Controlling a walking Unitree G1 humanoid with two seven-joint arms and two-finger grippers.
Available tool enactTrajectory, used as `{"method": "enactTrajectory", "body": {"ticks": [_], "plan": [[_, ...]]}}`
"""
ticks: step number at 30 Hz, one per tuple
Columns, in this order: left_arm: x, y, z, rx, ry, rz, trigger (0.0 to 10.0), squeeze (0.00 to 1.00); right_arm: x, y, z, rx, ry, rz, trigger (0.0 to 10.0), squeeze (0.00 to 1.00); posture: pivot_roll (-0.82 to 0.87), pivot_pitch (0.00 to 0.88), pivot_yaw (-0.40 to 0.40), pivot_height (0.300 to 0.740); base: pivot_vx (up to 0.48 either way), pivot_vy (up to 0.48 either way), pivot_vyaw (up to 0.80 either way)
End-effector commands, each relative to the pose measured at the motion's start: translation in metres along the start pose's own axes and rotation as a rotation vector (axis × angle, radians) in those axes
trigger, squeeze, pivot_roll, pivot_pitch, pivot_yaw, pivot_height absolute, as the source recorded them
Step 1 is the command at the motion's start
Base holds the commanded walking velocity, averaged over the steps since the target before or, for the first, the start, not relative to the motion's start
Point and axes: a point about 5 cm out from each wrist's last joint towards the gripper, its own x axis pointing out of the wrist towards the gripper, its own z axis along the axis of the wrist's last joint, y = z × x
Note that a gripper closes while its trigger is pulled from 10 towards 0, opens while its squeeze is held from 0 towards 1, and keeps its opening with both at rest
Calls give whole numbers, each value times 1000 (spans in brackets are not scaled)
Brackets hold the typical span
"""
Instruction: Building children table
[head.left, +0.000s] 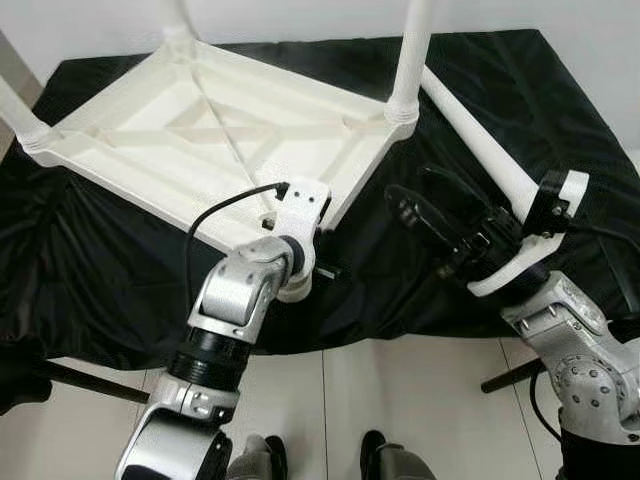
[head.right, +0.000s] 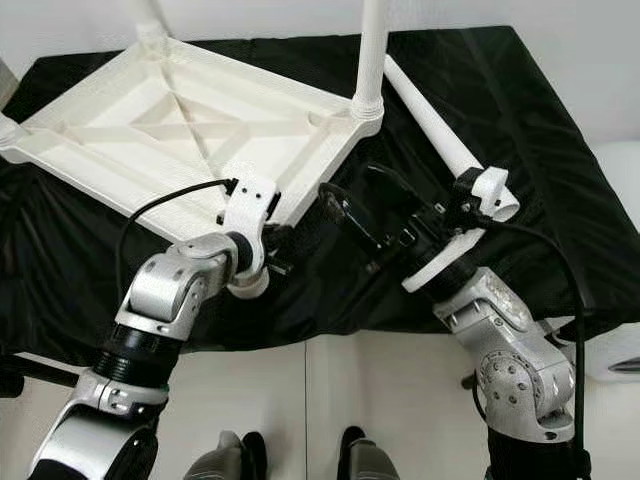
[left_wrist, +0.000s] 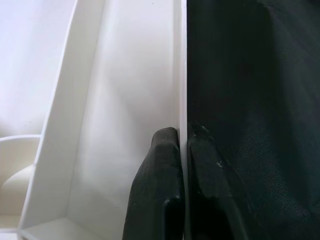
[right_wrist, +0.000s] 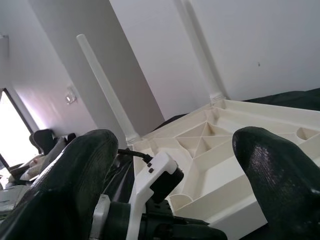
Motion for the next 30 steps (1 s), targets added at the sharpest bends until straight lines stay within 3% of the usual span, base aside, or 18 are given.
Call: {"method": "enactTrajectory", "body": {"ticks": [1,8,13,14,16,17,22,29,30], "plan": [[-1,14,5,-13,-50,163,0,0,0,6,0,1,-9,21,10000,0,-42,221,81,740,0,0,0],[18,14,33,-28,-112,200,0,0,2,5,0,1,-17,10,10000,0,-40,219,91,740,0,0,0],[22,12,44,-33,-137,194,39,0,2,6,-1,1,-21,4,10000,0,-46,219,98,740,0,0,0],[23,9,45,-27,-137,172,10000,0,2,7,-1,2,-22,3,10000,0,-49,220,101,740,0,0,0],[23,6,46,-21,-136,152,10000,0,1,8,-1,3,-22,1,10000,0,-49,221,101,740,0,0,0],[23,4,46,-26,-138,127,10000,1000,1,8,-1,4,-21,0,10000,0,-48,225,103,740,0,0,0],[21,2,47,-30,-154,73,10000,1000,-1,9,-2,4,-18,-4,10000,0,-46,228,105,740,0,0,0],[5,-2,61,27,-234,-40,10000,1000,0,8,-4,7,-15,-5,10000,0,-38,215,94,740,0,0,0],[-4,-3,66,63,-268,-93,10000,812,1,7,-4,10,-15,0,10000,0,-30,209,88,740,0,0,0]]}}
